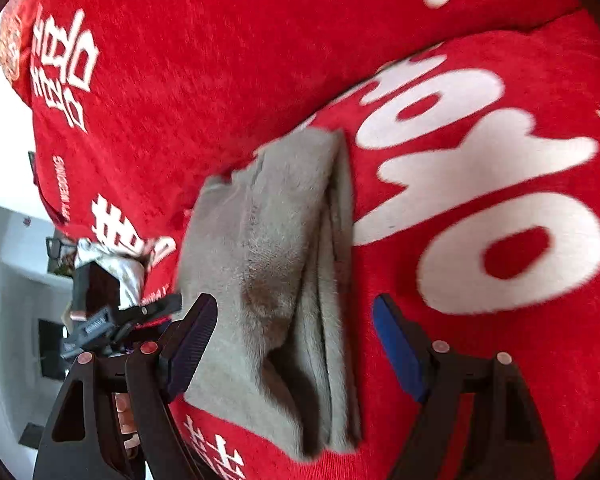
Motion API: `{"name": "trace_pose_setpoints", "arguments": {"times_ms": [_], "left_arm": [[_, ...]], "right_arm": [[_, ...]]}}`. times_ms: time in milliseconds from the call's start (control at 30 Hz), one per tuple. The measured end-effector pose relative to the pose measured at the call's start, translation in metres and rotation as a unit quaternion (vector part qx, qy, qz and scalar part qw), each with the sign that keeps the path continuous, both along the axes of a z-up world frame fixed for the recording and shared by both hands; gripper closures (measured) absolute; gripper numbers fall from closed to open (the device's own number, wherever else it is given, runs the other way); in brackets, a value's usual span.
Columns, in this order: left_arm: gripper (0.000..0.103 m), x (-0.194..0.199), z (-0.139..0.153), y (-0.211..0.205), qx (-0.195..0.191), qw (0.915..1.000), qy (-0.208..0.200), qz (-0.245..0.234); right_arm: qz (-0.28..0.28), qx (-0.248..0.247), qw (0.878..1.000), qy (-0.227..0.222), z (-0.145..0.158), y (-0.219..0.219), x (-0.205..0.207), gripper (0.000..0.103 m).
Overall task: Fold small clothes
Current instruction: 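Grasp the end of the folded grey sweater with both tools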
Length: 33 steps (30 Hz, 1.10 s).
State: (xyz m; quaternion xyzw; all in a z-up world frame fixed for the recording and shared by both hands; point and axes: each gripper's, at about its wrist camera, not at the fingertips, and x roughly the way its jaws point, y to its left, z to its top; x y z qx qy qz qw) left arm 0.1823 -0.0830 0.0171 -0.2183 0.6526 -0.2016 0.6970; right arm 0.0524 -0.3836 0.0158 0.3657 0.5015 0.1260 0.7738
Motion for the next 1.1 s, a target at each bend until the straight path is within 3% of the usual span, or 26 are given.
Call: {"name": "trace_pose_setpoints", "arguments": {"times_ms": [167,267,333,400,567,800,1100], "left_arm": [[0.015,0.012,-0.015,-0.015,-0.030,0.9994,0.004,-0.014],[0.015,0.018,-0.015,-0.027,-0.031,0.9990,-0.025,-0.019],[0.016,0.017,-0.013,-0.039,-0.010,0.9981,-0.050,-0.035],[0.022,0.014,-0.009,-0.051,0.027,0.9944,-0.084,-0.058],[0.031,0.011,-0.004,-0.053,0.043,0.9905,-0.115,-0.062],[0.042,-0.002,0.008,-0.053,0.069,0.9851,-0.144,-0.066],[0.042,-0.021,0.018,-0.042,0.088,0.9839,-0.140,-0.069]], "right_arm": [[0.019,0.015,1.000,0.013,-0.024,0.015,0.021,0.020],[0.022,0.015,1.000,0.002,-0.025,0.026,0.032,0.019],[0.032,-0.026,0.999,-0.011,-0.023,0.038,0.037,0.022],[0.043,-0.063,0.997,-0.017,-0.022,0.048,0.041,0.036],[0.045,-0.098,0.994,-0.026,-0.012,0.058,0.041,0.050],[0.053,-0.168,0.984,-0.038,0.013,0.082,0.039,0.057],[0.068,-0.201,0.977,-0.036,0.029,0.102,0.027,0.059]]}}
